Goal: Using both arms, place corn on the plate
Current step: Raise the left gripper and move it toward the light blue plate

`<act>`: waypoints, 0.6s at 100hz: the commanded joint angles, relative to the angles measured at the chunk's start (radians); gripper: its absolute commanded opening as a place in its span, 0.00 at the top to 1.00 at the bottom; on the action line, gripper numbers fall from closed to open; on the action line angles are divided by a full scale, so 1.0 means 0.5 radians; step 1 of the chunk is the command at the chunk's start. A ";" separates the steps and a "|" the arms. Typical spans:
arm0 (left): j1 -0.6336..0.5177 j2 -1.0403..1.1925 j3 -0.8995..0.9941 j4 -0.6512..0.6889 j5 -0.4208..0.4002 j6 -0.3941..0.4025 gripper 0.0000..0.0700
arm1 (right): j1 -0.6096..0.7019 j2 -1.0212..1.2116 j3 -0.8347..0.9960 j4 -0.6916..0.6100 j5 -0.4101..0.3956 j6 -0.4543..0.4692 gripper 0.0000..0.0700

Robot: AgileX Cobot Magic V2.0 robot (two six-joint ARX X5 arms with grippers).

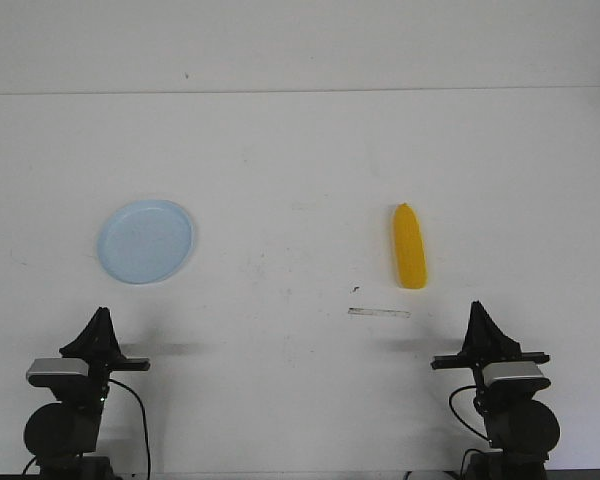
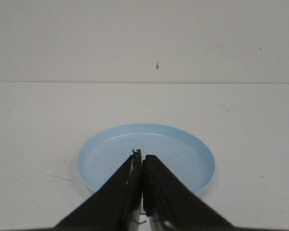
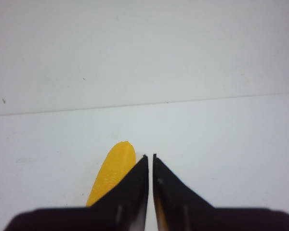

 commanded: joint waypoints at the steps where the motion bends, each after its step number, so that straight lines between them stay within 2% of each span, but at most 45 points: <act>1: 0.001 -0.003 -0.041 0.028 0.002 -0.011 1.00 | 0.002 0.000 -0.002 0.021 0.000 0.019 0.98; 22: 0.001 -0.003 -0.041 0.046 -0.014 -0.012 1.00 | 0.002 0.000 -0.002 0.021 0.001 0.019 0.98; 37: 0.006 -0.001 0.014 0.124 -0.107 -0.179 1.00 | 0.002 0.000 -0.002 0.021 0.001 0.019 0.98; 51: 0.006 0.019 0.138 0.111 -0.101 -0.228 1.00 | 0.002 0.000 -0.002 0.021 0.000 0.019 0.98; 60: 0.006 0.087 0.237 0.107 -0.028 -0.248 1.00 | 0.002 0.000 -0.002 0.021 0.000 0.019 0.98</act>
